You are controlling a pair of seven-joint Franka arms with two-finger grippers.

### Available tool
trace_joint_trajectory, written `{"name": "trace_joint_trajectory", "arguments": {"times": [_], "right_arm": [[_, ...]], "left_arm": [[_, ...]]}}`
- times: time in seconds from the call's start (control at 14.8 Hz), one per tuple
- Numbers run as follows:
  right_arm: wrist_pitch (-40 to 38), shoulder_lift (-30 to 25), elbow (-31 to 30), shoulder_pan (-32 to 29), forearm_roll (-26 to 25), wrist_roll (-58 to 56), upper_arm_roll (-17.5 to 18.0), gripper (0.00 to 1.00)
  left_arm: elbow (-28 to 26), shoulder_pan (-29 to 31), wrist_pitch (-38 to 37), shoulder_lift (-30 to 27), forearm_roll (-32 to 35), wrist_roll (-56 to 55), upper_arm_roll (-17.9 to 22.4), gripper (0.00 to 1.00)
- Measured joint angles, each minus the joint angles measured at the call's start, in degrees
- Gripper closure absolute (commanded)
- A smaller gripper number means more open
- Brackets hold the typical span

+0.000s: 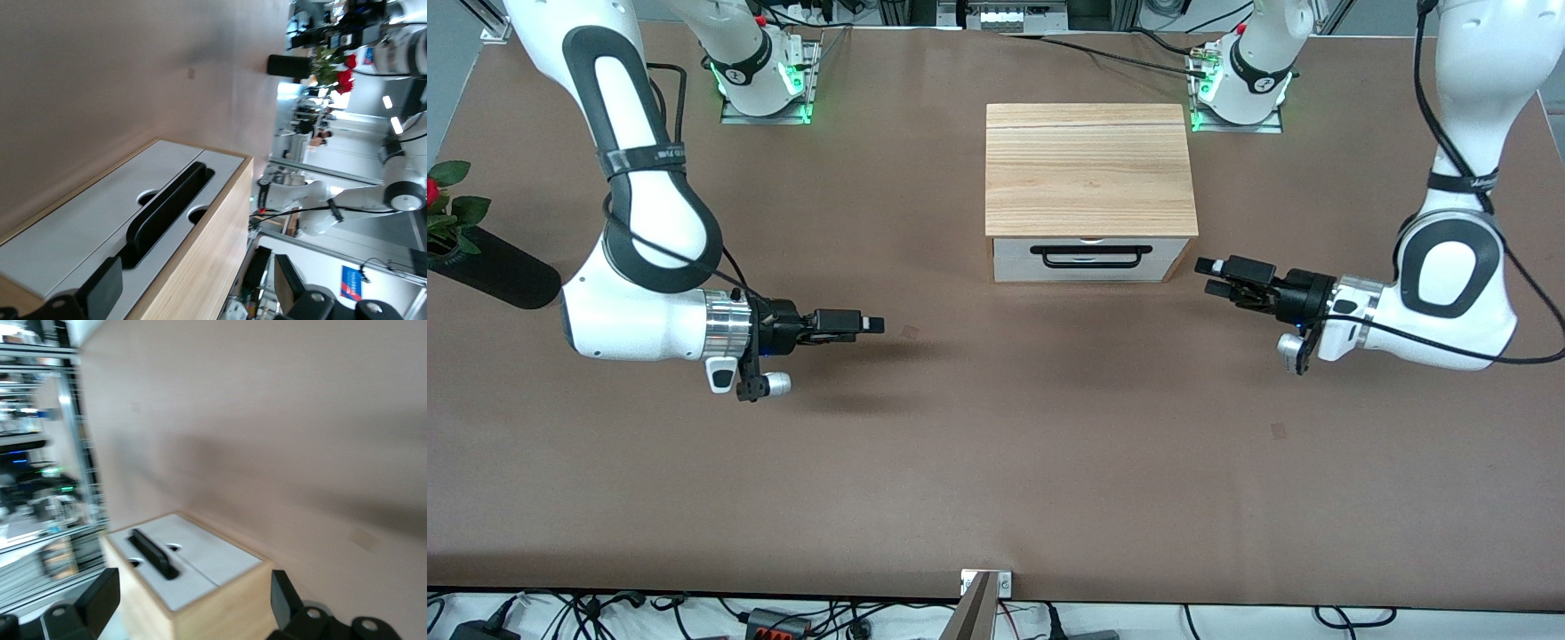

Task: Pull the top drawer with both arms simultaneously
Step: 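Move the left gripper while the right gripper moves toward the drawer handle, then close the left gripper on the handle while the right gripper grips it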

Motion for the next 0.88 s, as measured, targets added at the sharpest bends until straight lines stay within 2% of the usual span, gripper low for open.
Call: {"name": "trace_joint_trajectory", "arguments": {"times": [0.27,0.54,0.88], "right_arm": [[2.42,0.08,-4.98,1.43,14.59,-13.26,0.08,0.0],[5.29,2.1,-7.36,6.44,25.9,-23.23,0.28,0.0],[7.54,5.04,-7.5,13.37,39.01,-31.27,0.44,0.0]], "left_arm": [[-6.87,0.04,1.57,1.14,-5.0,9.28,0.02,0.0],[-12.56,0.13,3.74,2.56,-13.08,17.82,0.04,0.0],[-14.71,-0.04,4.4,6.85,-18.93,24.8,-0.11,0.18]]}}
